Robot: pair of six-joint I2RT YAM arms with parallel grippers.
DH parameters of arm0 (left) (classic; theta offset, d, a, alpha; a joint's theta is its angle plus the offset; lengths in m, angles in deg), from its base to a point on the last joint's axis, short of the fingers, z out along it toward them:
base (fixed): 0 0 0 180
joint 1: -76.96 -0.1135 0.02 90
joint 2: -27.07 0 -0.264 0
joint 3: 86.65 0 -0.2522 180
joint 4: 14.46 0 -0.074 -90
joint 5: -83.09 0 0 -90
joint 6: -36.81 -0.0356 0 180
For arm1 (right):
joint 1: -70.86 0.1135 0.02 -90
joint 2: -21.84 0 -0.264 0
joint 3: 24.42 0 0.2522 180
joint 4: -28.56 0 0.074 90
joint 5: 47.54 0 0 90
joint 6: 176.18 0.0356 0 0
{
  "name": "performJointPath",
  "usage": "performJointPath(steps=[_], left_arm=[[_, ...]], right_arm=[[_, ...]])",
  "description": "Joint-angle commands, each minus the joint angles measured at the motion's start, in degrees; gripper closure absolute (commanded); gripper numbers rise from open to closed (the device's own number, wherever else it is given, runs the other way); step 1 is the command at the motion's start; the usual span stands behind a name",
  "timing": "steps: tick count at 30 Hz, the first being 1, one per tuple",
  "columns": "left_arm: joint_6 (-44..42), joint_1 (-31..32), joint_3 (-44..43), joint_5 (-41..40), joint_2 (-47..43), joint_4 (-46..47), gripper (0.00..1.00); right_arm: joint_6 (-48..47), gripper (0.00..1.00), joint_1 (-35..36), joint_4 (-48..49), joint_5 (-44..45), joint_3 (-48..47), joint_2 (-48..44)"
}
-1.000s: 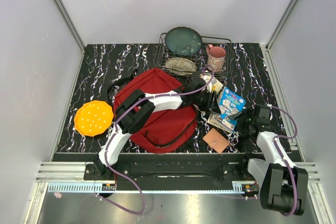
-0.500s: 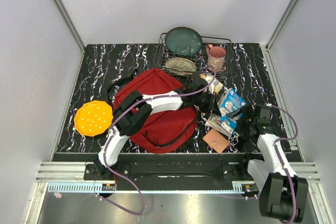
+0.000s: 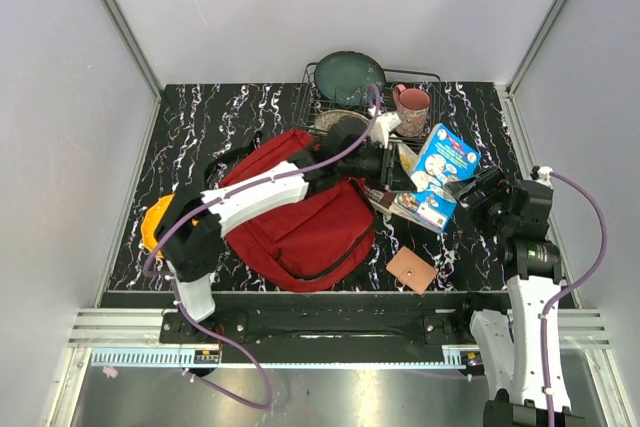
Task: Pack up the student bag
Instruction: Pick up the book from the center of the board.
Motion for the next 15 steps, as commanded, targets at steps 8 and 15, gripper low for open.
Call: performJointPath(steps=[8,15], left_arm=[[1.49,-3.06,8.12,7.11,-14.26,13.15,1.0],[3.08,-3.06,11.11,8.96,-17.25,17.73,1.0]], right_arm=[[5.28,0.0,-0.15,15.54,-28.03,-2.11,-1.53],[8.2,0.0,-0.15,22.69,-33.41,1.69,0.75]])
